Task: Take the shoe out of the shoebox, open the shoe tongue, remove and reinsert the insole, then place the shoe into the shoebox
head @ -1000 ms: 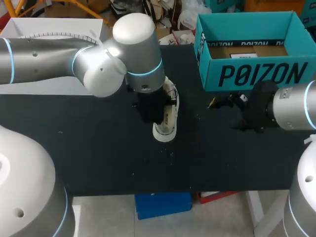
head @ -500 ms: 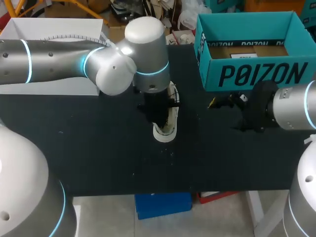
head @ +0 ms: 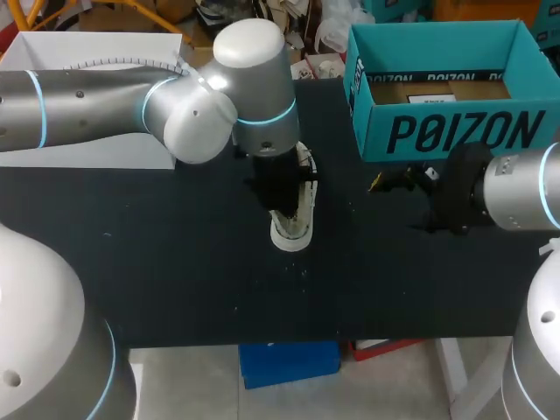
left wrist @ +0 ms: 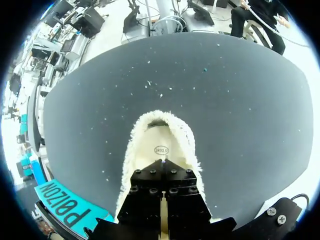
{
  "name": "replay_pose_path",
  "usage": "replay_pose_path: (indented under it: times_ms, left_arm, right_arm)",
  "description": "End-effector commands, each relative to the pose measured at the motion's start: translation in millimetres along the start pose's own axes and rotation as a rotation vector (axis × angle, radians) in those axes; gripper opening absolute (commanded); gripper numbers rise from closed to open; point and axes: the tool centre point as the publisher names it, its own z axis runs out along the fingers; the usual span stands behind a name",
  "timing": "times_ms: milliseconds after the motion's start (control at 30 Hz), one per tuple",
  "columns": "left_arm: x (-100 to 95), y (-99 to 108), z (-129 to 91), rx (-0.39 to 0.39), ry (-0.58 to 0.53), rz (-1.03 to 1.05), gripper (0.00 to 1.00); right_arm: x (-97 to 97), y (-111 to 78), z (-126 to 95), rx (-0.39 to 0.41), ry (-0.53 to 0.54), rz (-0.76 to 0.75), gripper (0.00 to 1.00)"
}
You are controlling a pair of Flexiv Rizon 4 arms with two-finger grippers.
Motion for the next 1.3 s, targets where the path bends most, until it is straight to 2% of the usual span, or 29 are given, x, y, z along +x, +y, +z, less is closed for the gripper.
replay_pose_path:
  times_ms: [33, 233, 400, 433, 500, 700, 867, 1000, 1133, 1300]
  left_arm:
    - [31.5, -16.7, -60.5, -0.003, -0.143, -0.024, 0.0]
    - [52.0, -21.2, -84.7, -0.031, -0.174, -0.069, 0.0]
    - [68.6, -19.5, -91.3, -0.045, -0.198, -0.12, 0.0]
    - [71.1, -18.0, -92.5, -0.048, -0.215, -0.135, 0.03]
    - [75.8, -10.9, -95.2, -0.05, -0.279, -0.191, 0.0]
    - [86.0, 22.8, -104.0, -0.049, -0.512, -0.401, 0.0]
    - [83.7, 49.7, -105.2, -0.019, -0.656, -0.538, 0.0]
    - [76.9, 73.5, -104.1, -0.01, -0.713, -0.618, 0.0]
    - [66.6, 96.6, -101.5, -0.018, -0.745, -0.67, 0.0]
    - [40.6, 114.2, -92.8, -0.01, -0.73, -0.657, 0.0]
  right_arm:
    - [0.4, 0.2, -0.3, 0.002, 0.001, 0.0, 1.0]
    - [0.4, 0.2, -0.3, 0.002, 0.001, 0.0, 1.0]
    - [0.4, 0.2, -0.3, 0.002, 0.001, 0.0, 1.0]
    - [0.4, 0.2, -0.3, 0.002, 0.001, 0.0, 1.0]
    - [0.4, 0.2, -0.3, 0.002, 0.001, 0.0, 1.0]
    - [0.4, 0.2, -0.3, 0.002, 0.001, 0.0, 1.0]
    - [0.4, 0.2, -0.3, 0.002, 0.001, 0.0, 1.0]
    - [0.4, 0.2, -0.3, 0.002, 0.001, 0.0, 1.0]
    - [0.4, 0.2, -0.3, 0.002, 0.001, 0.0, 1.0]
    - [0.4, 0.2, -0.3, 0.002, 0.001, 0.0, 1.0]
